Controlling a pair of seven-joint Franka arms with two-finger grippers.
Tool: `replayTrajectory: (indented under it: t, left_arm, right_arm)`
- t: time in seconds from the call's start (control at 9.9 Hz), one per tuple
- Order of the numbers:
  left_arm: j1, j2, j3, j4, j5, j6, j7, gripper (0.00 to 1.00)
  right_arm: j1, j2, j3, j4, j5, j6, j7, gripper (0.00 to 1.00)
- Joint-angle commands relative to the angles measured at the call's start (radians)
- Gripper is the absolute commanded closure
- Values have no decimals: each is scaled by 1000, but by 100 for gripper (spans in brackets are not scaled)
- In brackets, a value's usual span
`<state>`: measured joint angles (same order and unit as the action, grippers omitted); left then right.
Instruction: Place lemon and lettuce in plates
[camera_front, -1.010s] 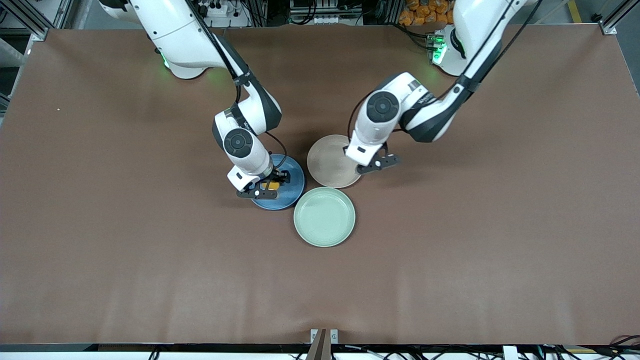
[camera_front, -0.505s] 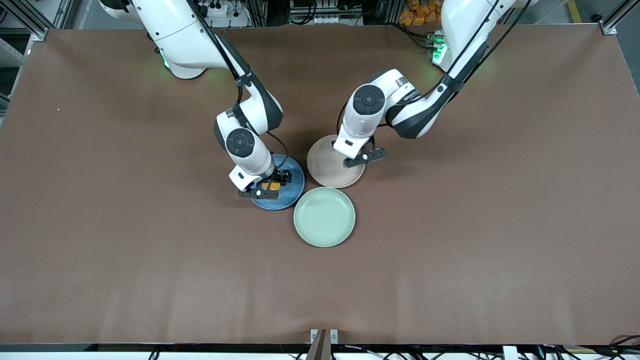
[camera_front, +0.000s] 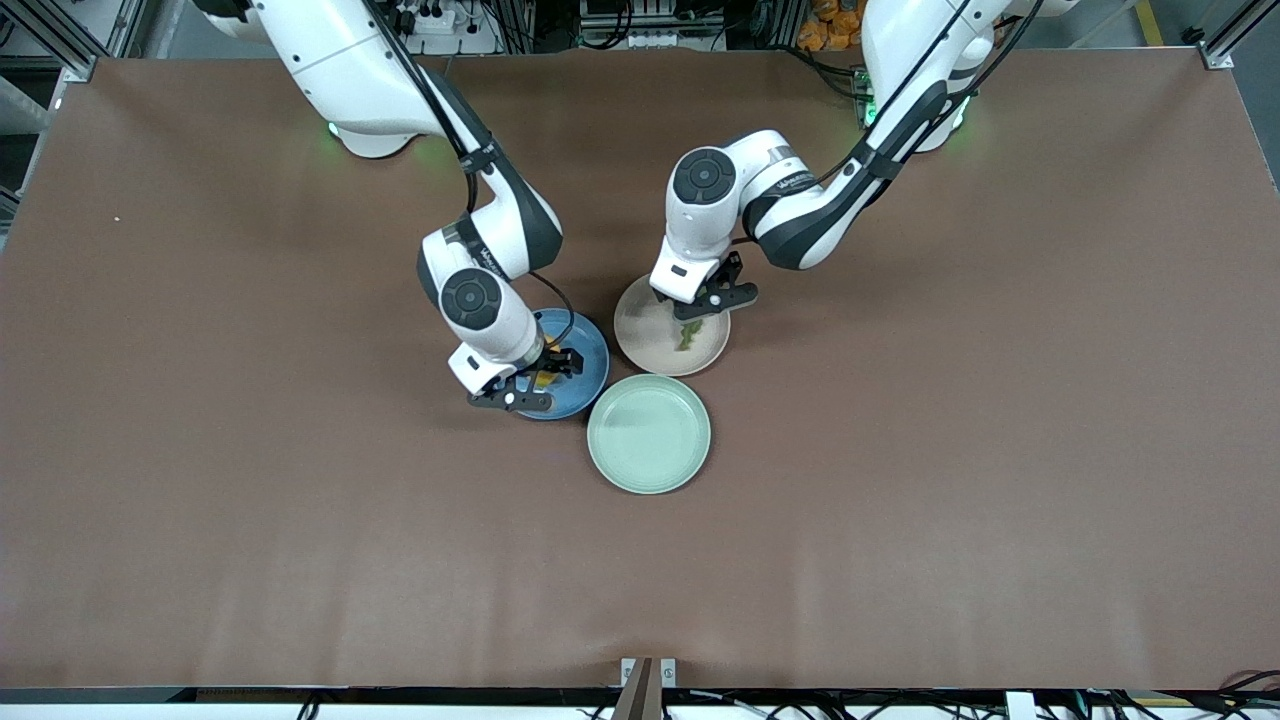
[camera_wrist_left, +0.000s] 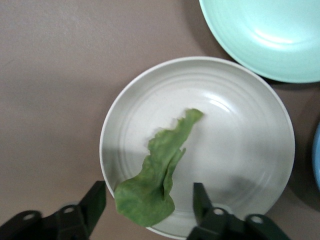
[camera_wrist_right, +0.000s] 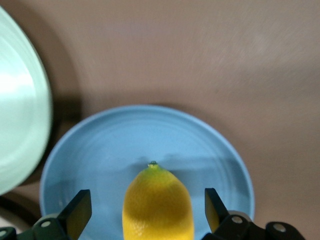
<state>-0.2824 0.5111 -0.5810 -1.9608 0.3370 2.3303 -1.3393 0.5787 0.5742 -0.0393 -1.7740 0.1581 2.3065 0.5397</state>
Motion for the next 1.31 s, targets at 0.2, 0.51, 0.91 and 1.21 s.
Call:
replayTrajectory:
  t: [0.2, 0.51, 0.91, 1.21]
  left_arm:
    - [72, -11, 1, 2, 54, 7, 78, 0]
    - [138, -11, 1, 54, 56, 4, 225, 0]
    - [238, 3, 4, 152, 54, -92, 570, 0]
    - [293, 15, 36, 288, 40, -268, 808, 0]
  right_arm:
    - [-115, -71, -10, 64, 20, -139, -120, 0]
    - [-225, -128, -11, 56, 17, -228, -301, 0]
    - [-335, -210, -11, 22, 9, -266, -408, 0]
    - [-413, -284, -11, -31, -2, -268, -521, 0]
